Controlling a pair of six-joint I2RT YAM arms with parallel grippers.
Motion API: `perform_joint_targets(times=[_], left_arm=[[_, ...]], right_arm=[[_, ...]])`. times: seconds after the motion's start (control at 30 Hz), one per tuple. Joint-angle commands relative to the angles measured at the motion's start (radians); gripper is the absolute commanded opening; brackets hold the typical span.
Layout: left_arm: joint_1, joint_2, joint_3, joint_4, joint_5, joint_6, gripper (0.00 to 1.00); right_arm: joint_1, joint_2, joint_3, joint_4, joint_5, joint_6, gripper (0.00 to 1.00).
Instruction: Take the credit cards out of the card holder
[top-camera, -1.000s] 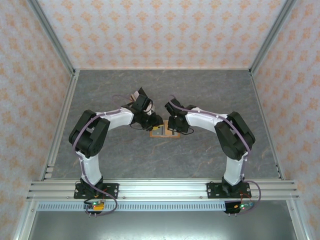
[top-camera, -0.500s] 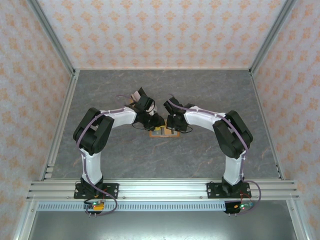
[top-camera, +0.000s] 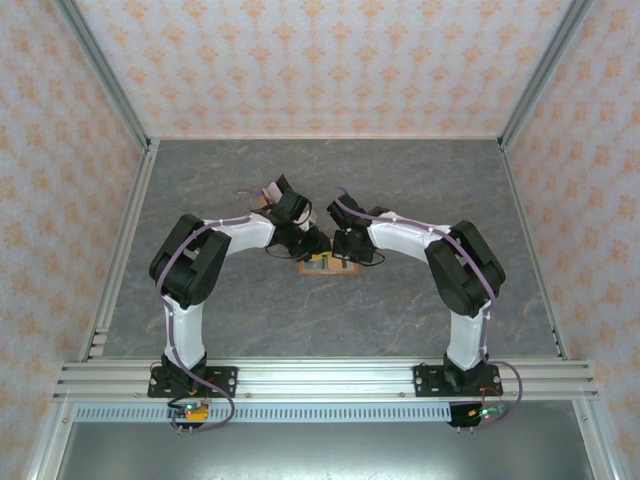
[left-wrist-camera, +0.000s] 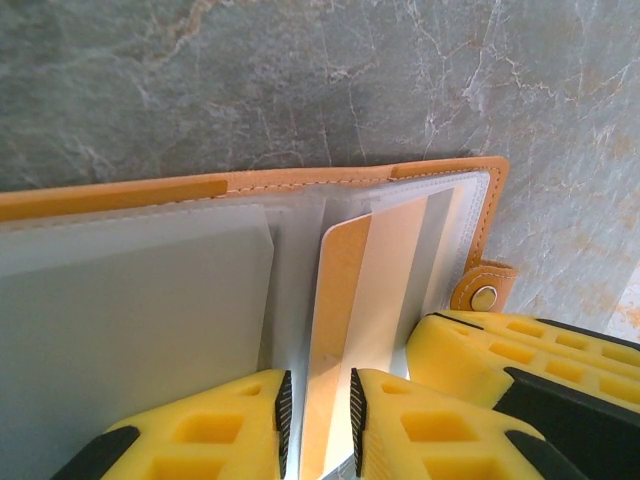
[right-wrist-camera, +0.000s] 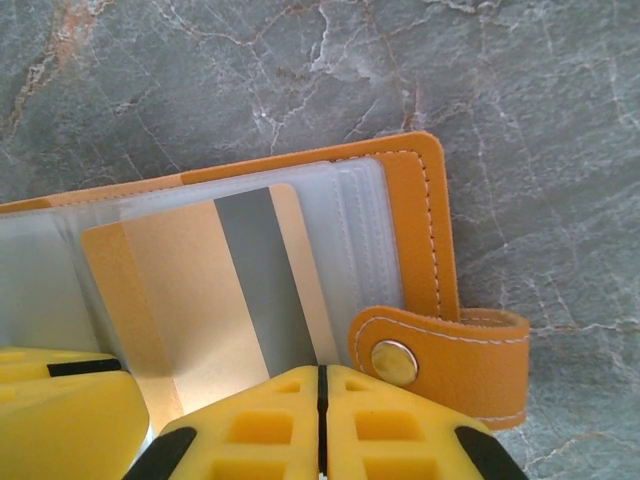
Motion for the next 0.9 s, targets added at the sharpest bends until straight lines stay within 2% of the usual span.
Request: perform_joint_targets(times=[0.0, 0.4, 0.5, 0.7, 0.87], left_arm=[[-0.002, 0.022, 0.007, -0.003, -0.007, 0.033, 0.26], [0.008, 0.002, -0.013, 0.016, -0.001, 0.037, 0.24], [0.016, -0.011, -0.026, 0.038, 0.019, 0.038, 0.18], [0.017, -0.037, -0.041, 0.036, 0.028, 0.06, 0.11], [0.023, -0.046, -0.041, 0.009, 0.016, 0.081, 0.01]], right_arm=[[0.005, 0.042, -0.004, -0.011, -0.036, -0.007, 0.09], [-0.007, 0.038, -0.019, 0.01, -0.061, 0.007, 0.09], [-0.006, 0.041, -0.019, 0.002, -0.052, 0.006, 0.09], [-0.005, 0.045, -0.018, -0.009, -0.035, 0.006, 0.09], [-0.006, 0.043, -0.018, -0.022, -0.012, 0.009, 0.09]])
